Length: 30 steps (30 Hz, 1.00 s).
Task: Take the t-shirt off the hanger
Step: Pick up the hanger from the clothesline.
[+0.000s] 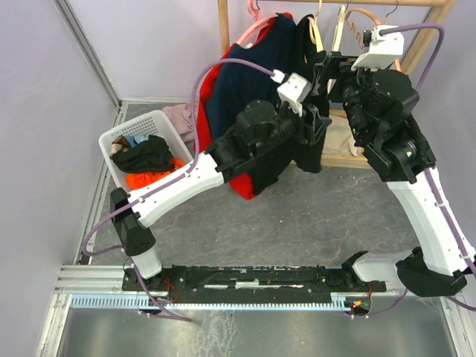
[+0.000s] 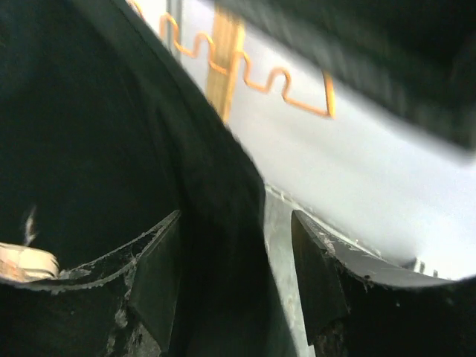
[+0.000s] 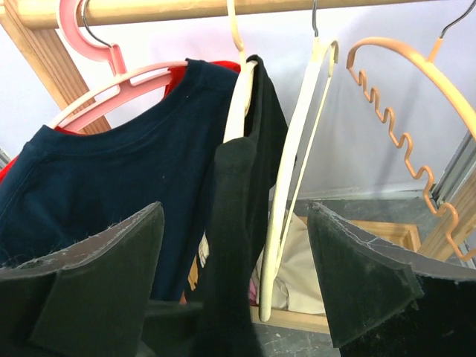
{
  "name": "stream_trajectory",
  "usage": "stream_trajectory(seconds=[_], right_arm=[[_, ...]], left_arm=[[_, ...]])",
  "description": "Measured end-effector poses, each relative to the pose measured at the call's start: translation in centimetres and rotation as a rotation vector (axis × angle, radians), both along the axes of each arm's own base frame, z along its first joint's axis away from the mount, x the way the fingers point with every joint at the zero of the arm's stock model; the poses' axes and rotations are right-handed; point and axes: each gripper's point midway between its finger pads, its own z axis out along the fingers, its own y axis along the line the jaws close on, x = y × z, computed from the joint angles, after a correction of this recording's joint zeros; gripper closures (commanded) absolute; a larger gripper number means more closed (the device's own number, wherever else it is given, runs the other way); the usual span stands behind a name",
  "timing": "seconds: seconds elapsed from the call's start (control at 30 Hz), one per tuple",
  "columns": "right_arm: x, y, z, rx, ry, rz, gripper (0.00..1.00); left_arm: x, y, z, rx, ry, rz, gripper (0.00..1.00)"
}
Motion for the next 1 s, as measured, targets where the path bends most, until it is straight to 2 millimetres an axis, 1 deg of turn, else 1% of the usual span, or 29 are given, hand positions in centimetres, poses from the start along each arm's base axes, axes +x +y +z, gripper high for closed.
stream_trajectory(seconds=[0.07,0.13,0.2,0.27,0.37,0.5,0.63,0.7,0.77,0.9,1.0], right_arm=[[0.4,0.1,-0.3,-0.001,0.013,-0.005,0.14],[0.7,0.3,-0.8,-0.003,0.026,-0.010,0.14],[1.0,0.1,-1.1,-0.004,0.035,-0.022,0.14],[1.2,-0.1,-1.2,-0.002,0.040,-0.031,0.14],[1.3,-0.6,-1.1,0.000,0.038,-0.043,0.14],[1.4,-1.0,-0.8,0.004,0.031,-0.050,0.13],[1.9,-0.8,-0.3,0.008,0.025,-0.035,0.13],[2.3,-0.3,-0.3,0.009,0.028,-0.023,0.13],[2.8,0.2,-0.4,0.010,0.034,-0.009,0.13],[3.8,1.3,-1.3,0.006,0.059,0.019,0.14],[4.3,1.9,-1.7,0.005,0.076,0.033,0.14]], left_arm=[[-0.7,-0.7,-2.0,0.031,0.017,-0.037,0.33],[-1.0,-0.8,-4.0,0.059,0.034,-0.054,0.33],[-1.2,-0.6,-5.5,0.082,0.049,-0.058,0.33],[-1.4,-0.5,-6.2,0.093,0.056,-0.062,0.33],[-1.7,0.0,-6.0,0.085,0.051,-0.061,0.31],[-2.3,1.1,-4.9,0.057,0.032,-0.056,0.30],[-2.5,1.8,-3.8,0.027,0.013,-0.045,0.30],[-2.5,1.8,-3.7,0.019,0.008,-0.045,0.30],[-2.4,1.8,-4.1,0.019,0.008,-0.045,0.30],[-2.4,1.7,-6.2,0.047,0.026,-0.046,0.30],[-2.5,1.6,-7.0,0.057,0.033,-0.051,0.30]])
